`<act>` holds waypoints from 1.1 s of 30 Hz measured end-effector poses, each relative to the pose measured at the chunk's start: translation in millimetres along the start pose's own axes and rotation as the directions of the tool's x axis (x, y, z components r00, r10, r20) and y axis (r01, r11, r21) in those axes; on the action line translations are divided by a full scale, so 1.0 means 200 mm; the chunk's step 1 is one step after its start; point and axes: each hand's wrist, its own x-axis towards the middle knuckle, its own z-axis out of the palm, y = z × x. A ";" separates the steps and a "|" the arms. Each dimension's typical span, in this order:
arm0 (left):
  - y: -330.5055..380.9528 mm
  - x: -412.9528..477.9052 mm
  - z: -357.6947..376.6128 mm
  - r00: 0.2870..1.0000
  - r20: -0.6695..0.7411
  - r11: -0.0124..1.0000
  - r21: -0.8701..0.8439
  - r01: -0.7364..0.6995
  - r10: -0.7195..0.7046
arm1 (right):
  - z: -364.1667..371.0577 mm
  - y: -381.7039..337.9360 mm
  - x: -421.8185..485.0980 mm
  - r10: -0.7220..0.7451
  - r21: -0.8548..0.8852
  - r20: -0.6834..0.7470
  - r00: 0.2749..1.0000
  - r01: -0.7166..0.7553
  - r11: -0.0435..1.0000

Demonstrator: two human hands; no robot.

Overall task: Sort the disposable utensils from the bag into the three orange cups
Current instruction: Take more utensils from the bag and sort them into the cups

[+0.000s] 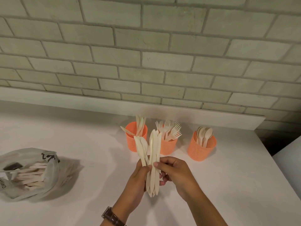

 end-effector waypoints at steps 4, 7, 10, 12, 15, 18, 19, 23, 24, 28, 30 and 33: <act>0.04 -0.02 0.02 0.995 -0.010 0.991 0.091 -0.098 0.099 | 0.01 0.00 -0.02 -0.051 0.036 -0.007 0.999 0.051 0.998; 0.05 -0.02 0.03 0.986 -0.004 0.974 0.162 -0.161 0.164 | 0.04 0.02 -0.03 -0.064 0.096 -0.013 0.998 0.065 0.993; 0.03 -0.01 0.03 0.980 -0.028 0.962 0.199 -0.185 0.195 | 0.06 0.05 -0.03 -0.048 0.148 -0.011 0.999 0.049 0.988; 0.01 -0.01 0.02 0.982 -0.054 0.966 0.197 -0.167 0.181 | 0.07 0.06 -0.02 -0.038 0.179 -0.025 0.999 0.042 0.983; -0.02 0.00 0.01 0.980 -0.114 0.975 0.173 -0.139 0.160 | 0.10 0.09 -0.01 0.003 0.250 -0.038 0.999 0.007 0.968; -0.03 0.00 -0.01 0.978 -0.151 0.983 0.129 -0.128 0.147 | 0.14 0.10 -0.01 0.055 0.320 -0.034 0.998 -0.041 0.947; -0.02 0.00 -0.01 0.975 -0.167 0.985 0.113 -0.128 0.146 | 0.15 0.11 -0.02 0.063 0.345 -0.039 0.997 -0.045 0.938; -0.01 -0.01 0.01 0.958 -0.236 0.986 0.047 -0.158 0.164 | 0.20 0.12 -0.03 0.026 0.376 -0.128 0.991 0.024 0.926; -0.01 -0.01 0.02 0.953 -0.254 0.986 0.030 -0.165 0.167 | 0.21 0.12 -0.03 0.018 0.376 -0.159 0.987 0.043 0.926; -0.04 -0.01 0.05 0.921 -0.342 0.981 0.019 -0.194 0.189 | 0.26 0.14 -0.04 -0.043 0.330 -0.253 0.966 0.128 0.935; -0.04 -0.01 0.06 0.903 -0.383 0.978 0.007 -0.208 0.195 | 0.26 0.15 -0.04 -0.099 0.268 -0.271 0.958 0.173 0.948; -0.03 -0.01 0.06 0.889 -0.406 0.975 0.030 -0.219 0.212 | 0.24 0.14 -0.04 -0.167 0.162 -0.221 0.961 0.205 0.965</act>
